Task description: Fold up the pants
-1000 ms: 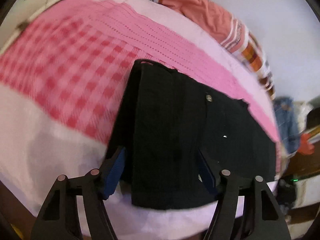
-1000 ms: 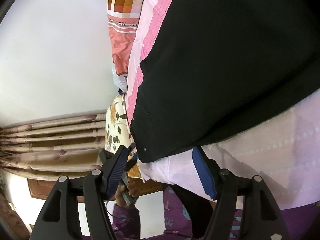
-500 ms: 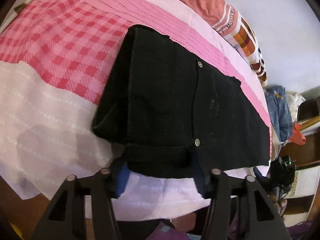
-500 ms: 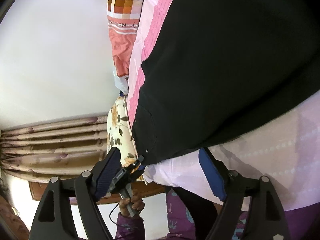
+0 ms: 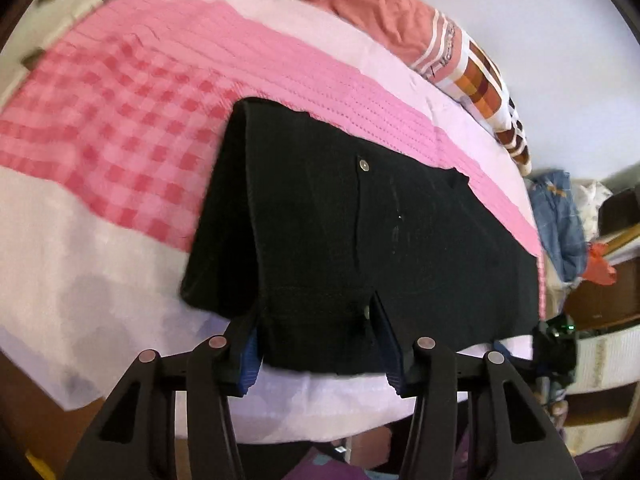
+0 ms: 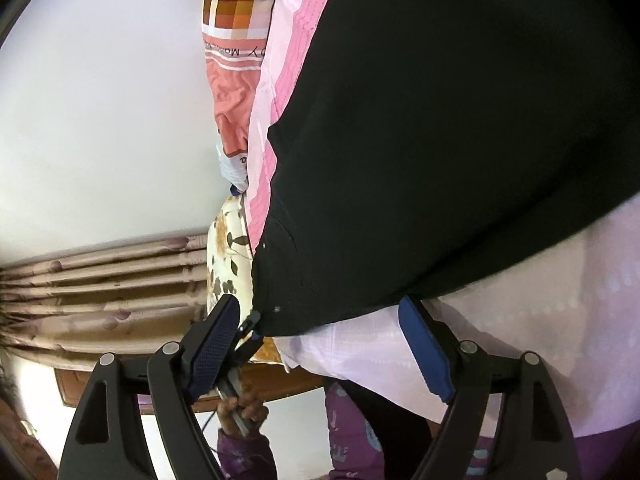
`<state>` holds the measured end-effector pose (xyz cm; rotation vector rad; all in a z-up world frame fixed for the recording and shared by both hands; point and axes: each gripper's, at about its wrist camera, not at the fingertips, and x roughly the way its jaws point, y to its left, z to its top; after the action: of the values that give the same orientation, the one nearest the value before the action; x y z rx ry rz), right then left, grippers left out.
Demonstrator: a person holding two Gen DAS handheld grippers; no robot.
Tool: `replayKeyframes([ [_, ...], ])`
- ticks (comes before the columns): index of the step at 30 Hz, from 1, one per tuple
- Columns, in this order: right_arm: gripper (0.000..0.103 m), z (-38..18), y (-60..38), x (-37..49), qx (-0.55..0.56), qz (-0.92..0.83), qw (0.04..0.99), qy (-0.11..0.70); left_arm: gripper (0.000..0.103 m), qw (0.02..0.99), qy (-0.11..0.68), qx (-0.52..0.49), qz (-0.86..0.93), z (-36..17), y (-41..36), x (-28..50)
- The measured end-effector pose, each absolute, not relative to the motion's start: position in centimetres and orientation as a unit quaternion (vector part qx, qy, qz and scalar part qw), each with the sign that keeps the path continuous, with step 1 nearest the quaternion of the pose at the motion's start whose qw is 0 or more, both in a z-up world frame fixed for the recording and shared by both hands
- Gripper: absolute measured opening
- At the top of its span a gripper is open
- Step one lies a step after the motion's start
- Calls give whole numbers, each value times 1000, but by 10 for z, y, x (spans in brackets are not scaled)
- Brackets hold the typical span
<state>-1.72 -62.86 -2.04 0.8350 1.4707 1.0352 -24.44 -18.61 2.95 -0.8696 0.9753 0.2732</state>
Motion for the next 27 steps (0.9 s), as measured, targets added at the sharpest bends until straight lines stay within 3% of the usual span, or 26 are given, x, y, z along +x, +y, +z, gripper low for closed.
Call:
replayKeyframes([
  [4, 80, -18, -625, -17, 337, 443, 554, 619, 53, 764, 443, -457, 108, 14, -164, -242],
  [11, 81, -20, -626, -19, 340, 444, 550, 620, 53, 790, 421, -430, 119, 15, -144, -219],
  [15, 83, -19, -626, -19, 338, 446, 551, 619, 19, 817, 423, -359, 156, 33, -144, -207],
  [21, 83, -18, -623, -19, 323, 455, 559, 613, 14, 867, 354, -296, 190, 65, -132, -200],
  [27, 84, -20, -624, -18, 338, 459, 556, 605, 14, 851, 395, -279, 204, 29, -114, -189],
])
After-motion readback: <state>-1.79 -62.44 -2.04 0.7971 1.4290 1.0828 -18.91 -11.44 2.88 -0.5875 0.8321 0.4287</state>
